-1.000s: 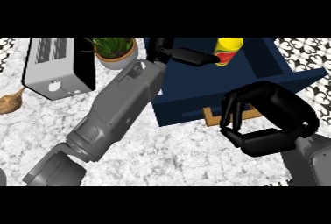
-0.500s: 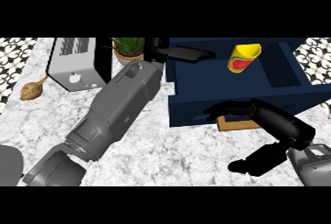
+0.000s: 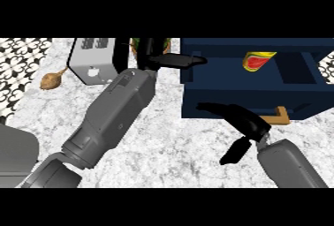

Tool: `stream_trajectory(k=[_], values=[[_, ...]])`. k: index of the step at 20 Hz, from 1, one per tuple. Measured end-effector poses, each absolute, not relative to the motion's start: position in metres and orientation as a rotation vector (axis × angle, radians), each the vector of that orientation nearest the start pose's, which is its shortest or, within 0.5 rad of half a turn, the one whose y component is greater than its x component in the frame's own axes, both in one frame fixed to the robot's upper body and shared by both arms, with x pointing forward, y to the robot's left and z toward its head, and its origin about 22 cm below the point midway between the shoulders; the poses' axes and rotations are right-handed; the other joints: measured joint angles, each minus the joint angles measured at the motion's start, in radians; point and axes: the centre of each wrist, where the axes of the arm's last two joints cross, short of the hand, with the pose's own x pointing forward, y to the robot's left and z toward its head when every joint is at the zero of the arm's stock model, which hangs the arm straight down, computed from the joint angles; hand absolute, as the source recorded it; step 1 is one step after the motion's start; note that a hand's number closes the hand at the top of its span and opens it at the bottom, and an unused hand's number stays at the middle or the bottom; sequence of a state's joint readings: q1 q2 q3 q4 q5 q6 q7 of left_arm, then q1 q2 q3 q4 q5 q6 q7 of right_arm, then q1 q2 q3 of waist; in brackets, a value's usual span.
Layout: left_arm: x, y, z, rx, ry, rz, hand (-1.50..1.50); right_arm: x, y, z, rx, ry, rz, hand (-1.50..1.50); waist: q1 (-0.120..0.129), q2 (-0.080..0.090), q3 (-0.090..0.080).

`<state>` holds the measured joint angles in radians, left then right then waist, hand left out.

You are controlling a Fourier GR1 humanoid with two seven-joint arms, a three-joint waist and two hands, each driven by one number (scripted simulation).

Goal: Pick up the cup, place it into the drawer and close the drawer

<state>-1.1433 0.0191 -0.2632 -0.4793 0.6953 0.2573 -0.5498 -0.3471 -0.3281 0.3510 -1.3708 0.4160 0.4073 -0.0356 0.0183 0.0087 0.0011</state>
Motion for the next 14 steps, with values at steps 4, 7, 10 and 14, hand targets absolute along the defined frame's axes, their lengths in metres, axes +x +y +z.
stream_trajectory(k=[4, 7, 10, 14], values=[[0.431, 0.084, 0.091, -0.325, -1.917, 0.075, -1.50, 0.330, -0.214, 0.009, -0.111, -1.332, 1.290, 1.50, 0.034, 0.001, 0.001], [0.429, 0.097, 0.086, -0.341, -1.915, 0.079, -1.50, 0.352, -0.222, 0.003, -0.149, -1.344, 1.265, 1.50, 0.056, 0.001, -0.001], [0.427, 0.112, 0.081, -0.348, -1.914, 0.080, -1.50, 0.370, -0.233, 0.004, -0.164, -1.401, 1.209, 1.50, 0.077, 0.005, 0.001], [0.423, 0.128, 0.073, -0.368, -1.912, 0.084, -1.50, 0.393, -0.247, 0.016, -0.221, -1.471, 1.114, 1.50, 0.100, 0.014, 0.003]])
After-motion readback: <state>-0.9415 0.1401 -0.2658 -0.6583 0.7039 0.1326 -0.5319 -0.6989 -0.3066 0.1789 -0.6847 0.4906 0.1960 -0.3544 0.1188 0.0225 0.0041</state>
